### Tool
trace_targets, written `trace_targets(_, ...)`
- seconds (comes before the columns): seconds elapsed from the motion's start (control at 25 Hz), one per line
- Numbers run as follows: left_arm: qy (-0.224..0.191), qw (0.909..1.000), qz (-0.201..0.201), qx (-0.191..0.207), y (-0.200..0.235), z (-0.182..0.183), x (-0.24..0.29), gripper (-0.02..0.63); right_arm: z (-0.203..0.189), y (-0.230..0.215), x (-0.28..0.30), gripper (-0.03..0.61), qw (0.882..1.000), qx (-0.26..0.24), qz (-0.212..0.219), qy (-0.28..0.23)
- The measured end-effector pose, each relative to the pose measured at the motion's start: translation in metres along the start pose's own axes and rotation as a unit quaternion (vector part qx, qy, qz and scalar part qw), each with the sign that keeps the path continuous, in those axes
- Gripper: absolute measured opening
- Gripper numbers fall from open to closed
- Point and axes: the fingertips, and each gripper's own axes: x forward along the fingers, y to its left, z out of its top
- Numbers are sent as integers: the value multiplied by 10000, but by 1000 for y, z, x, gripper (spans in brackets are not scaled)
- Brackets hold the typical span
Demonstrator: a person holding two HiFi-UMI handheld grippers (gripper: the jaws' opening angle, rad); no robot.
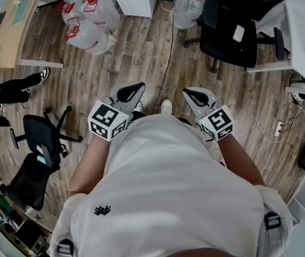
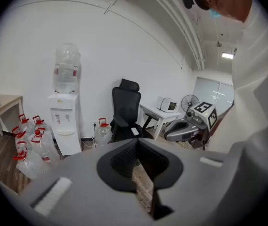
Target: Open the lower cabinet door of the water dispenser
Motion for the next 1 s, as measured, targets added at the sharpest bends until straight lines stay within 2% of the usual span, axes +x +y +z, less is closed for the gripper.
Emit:
trace_targets(0.28, -36, 9997, 249, -71, 16, -2, 3, 55, -3, -12, 14, 0, 9999, 25, 144, 8)
trace_targets(0.48, -19, 9997, 218, -94, 48, -1, 7, 55, 1, -27, 44, 2, 9998, 178, 44, 97)
trace_targets(0.72, -2, 10000, -70, 69, 117, 12, 19, 55, 21, -60, 104, 18, 9978, 599, -272, 17)
trace_targets(1.0, 200, 9972, -653, 310, 233, 36, 20, 57, 55, -102, 211, 71, 9931, 785, -811, 311)
